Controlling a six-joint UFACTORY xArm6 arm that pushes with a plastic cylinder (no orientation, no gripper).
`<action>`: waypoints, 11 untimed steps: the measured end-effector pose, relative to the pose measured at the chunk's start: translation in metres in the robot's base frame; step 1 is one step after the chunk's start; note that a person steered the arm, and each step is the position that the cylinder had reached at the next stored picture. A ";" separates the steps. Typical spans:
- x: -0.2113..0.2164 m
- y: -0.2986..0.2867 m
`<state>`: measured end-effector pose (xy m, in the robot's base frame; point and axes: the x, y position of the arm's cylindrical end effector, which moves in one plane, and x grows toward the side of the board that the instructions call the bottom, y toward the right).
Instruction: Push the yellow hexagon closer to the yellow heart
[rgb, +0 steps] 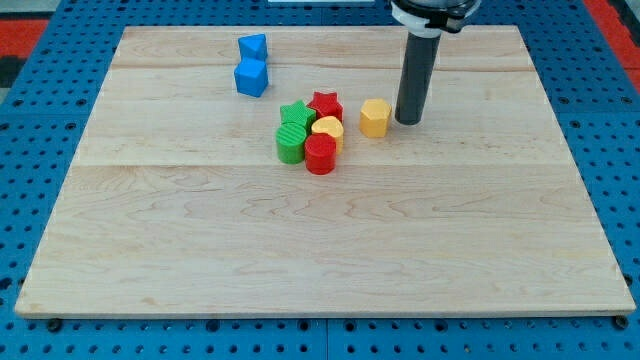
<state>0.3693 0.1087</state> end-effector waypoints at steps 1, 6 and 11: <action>-0.020 0.002; 0.002 -0.030; 0.037 -0.046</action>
